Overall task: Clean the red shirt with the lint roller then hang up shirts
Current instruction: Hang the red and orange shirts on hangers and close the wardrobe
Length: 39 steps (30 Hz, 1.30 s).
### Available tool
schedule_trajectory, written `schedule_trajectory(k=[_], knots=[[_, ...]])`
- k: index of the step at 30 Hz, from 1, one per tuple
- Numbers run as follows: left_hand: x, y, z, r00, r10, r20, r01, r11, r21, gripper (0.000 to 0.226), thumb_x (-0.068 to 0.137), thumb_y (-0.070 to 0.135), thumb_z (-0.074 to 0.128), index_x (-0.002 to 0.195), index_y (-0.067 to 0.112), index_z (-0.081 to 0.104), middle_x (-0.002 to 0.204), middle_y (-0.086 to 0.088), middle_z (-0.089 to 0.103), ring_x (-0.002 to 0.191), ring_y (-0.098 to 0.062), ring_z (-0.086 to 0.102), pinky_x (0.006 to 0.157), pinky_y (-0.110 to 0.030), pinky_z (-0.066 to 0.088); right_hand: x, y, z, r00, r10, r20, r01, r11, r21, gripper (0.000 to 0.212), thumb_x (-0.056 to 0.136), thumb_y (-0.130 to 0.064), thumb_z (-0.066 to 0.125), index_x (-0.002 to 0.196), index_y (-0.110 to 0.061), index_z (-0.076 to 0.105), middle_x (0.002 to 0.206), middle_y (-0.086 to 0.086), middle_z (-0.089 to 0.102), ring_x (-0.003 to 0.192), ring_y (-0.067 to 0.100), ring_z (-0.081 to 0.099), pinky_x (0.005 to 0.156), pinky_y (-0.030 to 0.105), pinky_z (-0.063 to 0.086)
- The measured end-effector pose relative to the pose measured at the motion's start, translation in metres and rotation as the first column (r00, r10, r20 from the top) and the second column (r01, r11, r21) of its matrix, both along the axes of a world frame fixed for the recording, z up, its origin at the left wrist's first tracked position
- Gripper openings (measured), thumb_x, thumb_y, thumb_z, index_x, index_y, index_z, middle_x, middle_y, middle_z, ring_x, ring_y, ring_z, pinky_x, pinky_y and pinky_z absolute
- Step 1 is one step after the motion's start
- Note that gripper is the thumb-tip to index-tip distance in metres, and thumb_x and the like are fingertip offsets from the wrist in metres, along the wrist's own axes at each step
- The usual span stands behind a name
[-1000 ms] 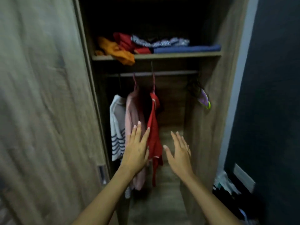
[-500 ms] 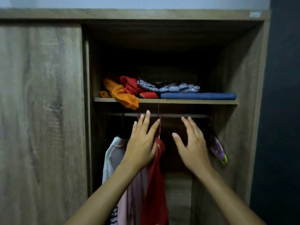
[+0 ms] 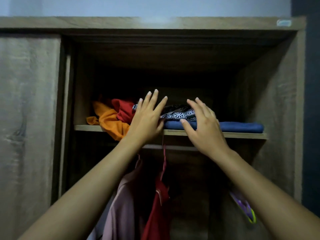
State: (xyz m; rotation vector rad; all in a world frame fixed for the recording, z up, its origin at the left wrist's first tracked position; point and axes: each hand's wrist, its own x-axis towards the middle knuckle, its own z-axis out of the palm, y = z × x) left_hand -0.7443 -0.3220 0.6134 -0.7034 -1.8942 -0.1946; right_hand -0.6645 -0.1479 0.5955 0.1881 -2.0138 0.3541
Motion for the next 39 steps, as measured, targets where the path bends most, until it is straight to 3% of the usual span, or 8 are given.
schedule_trajectory(k=[5,8,12,18,23,31,35,39], knots=[[-0.032,0.003,0.025,0.974,0.132,0.186,-0.108,0.985,-0.133,0.058,0.088,0.031,0.054,0.144,0.026,0.038,0.153,-0.009,0.033,0.145,-0.027,0.021,0.117,-0.052,-0.001,-0.024,0.003,0.019,0.998,-0.048,0.044,0.046,0.998,0.052,0.063,0.092,-0.038,0.053,0.148,-0.031,0.027,0.159,-0.001,0.022,0.146,0.021,0.017,0.117,0.051,0.021],[-0.039,-0.001,0.034,0.992,0.073,0.1,-0.068,0.996,-0.056,0.03,0.093,0.024,0.047,0.121,0.023,0.058,0.113,-0.007,0.068,0.116,-0.026,0.058,0.119,-0.051,0.005,-0.035,-0.001,0.034,0.983,-0.139,0.118,0.119,0.979,0.164,0.068,0.084,-0.034,0.056,0.146,-0.031,0.029,0.154,0.001,0.031,0.141,0.025,0.028,0.115,0.05,0.024],[-0.044,-0.008,0.035,0.999,-0.032,-0.025,0.034,0.995,0.093,0.018,0.093,0.02,0.047,0.108,0.015,0.057,0.092,-0.013,0.071,0.097,-0.033,0.065,0.114,-0.045,0.023,-0.05,0.013,0.056,0.929,-0.264,0.258,0.216,0.956,0.197,0.068,0.078,-0.029,0.059,0.141,-0.03,0.035,0.14,0.005,0.048,0.125,0.03,0.047,0.103,0.048,0.041],[-0.045,-0.012,0.042,0.991,0.011,0.135,-0.005,0.999,-0.041,0.03,0.086,0.023,0.058,0.116,0.023,0.059,0.105,-0.007,0.068,0.099,-0.027,0.064,0.08,-0.036,0.049,-0.06,0.038,0.066,0.916,-0.168,0.365,0.115,0.98,0.161,0.065,0.085,-0.007,0.058,0.142,-0.032,0.04,0.134,0.004,0.055,0.117,0.023,0.056,0.095,0.033,0.048],[-0.052,0.009,0.058,0.943,0.182,0.277,-0.139,0.976,-0.166,0.03,0.091,0.011,0.049,0.118,0.017,0.059,0.115,-0.015,0.063,0.105,-0.034,0.061,0.082,-0.04,0.048,-0.069,0.069,0.086,0.881,-0.412,0.235,0.266,0.84,0.473,0.054,0.089,-0.01,0.057,0.135,-0.035,0.048,0.129,0.005,0.059,0.111,0.025,0.06,0.091,0.04,0.052],[-0.058,0.089,0.069,0.889,0.025,0.458,0.1,0.964,-0.246,0.033,0.099,0.014,0.045,0.131,0.017,0.052,0.133,-0.013,0.055,0.117,-0.028,0.055,0.099,-0.038,0.042,-0.037,0.128,0.102,0.683,-0.721,0.119,0.511,0.587,0.628,0.044,0.093,-0.032,0.055,0.136,-0.03,0.047,0.126,0.009,0.057,0.11,0.028,0.058,0.088,0.04,0.051],[-0.05,0.082,0.066,0.855,0.162,0.492,0.062,0.911,-0.408,0.033,0.091,0.012,0.051,0.12,0.022,0.062,0.117,-0.007,0.065,0.101,-0.025,0.062,0.084,-0.035,0.047,-0.035,0.129,0.082,0.737,-0.487,0.468,0.298,0.856,0.423,0.041,0.086,-0.011,0.051,0.123,-0.024,0.062,0.116,0.009,0.066,0.101,0.029,0.062,0.082,0.034,0.049],[-0.033,0.058,0.087,0.597,0.094,0.797,0.189,0.949,-0.253,0.025,0.082,0.022,0.051,0.103,0.023,0.065,0.1,-0.003,0.066,0.093,-0.021,0.062,0.087,-0.037,0.048,-0.019,0.128,0.1,0.756,0.06,0.652,0.076,0.981,-0.179,0.046,0.082,-0.042,0.045,0.109,-0.015,0.071,0.115,0.008,0.068,0.104,0.029,0.062,0.091,0.036,0.045]])
